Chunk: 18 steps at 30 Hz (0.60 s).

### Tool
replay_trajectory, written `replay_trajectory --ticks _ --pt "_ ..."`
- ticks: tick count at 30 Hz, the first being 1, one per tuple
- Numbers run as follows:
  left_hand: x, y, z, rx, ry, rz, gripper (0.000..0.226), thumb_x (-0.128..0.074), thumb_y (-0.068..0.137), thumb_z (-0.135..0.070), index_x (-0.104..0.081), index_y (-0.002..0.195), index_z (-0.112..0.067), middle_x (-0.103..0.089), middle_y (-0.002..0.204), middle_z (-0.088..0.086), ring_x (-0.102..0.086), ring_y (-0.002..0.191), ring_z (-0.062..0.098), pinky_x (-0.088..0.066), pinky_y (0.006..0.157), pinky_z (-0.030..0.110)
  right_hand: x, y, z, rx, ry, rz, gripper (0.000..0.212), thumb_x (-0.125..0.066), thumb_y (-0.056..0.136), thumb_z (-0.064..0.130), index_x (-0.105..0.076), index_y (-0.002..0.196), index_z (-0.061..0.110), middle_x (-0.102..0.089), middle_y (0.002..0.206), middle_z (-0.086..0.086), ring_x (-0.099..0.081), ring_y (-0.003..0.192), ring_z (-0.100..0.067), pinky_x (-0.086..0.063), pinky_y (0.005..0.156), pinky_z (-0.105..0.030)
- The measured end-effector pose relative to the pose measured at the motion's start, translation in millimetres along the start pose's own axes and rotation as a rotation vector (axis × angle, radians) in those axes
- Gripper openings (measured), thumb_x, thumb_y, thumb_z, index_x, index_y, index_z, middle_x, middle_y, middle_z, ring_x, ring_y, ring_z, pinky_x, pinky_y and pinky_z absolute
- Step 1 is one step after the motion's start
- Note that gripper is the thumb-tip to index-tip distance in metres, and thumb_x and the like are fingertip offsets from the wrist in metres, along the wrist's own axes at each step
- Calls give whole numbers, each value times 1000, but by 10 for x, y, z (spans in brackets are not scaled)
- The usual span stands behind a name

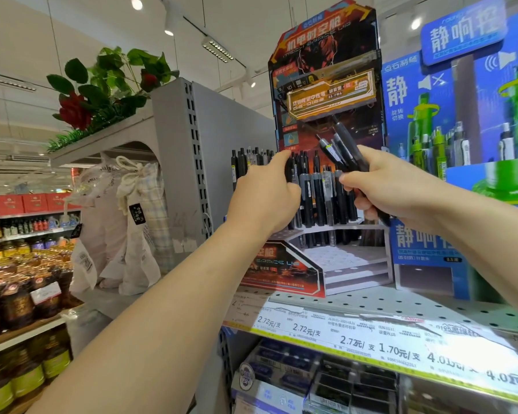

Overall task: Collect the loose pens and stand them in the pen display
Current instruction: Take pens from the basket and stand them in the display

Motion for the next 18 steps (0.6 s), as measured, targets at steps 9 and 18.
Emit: replay_trajectory --ticks 9,18 --pt "-103 103 -45 63 170 278 57 -49 93 -24 -38 148 -13 -62 115 18 -68 88 34 -56 88 43 9 -10 -47 -59 -7 20 16 -55 104 17 -60 95 30 -55 48 6 -49 42 -7 -43 42 -20" --pt "-113 154 40 184 -23 296 53 -46 92 -20 -42 145 -13 -70 101 13 -72 84 31 -61 79 45 -22 -22 -42 -86 124 31 11 -61 101 12 -67 93 16 -66 58 4 -67 56 -9 -62 59 -27"
Point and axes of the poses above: each hand's wrist, its own y-axis towards the middle knuckle, its own x-axis out of the back of the hand, z = x × y, the point moved 5 cm from there along y, towards the middle knuckle
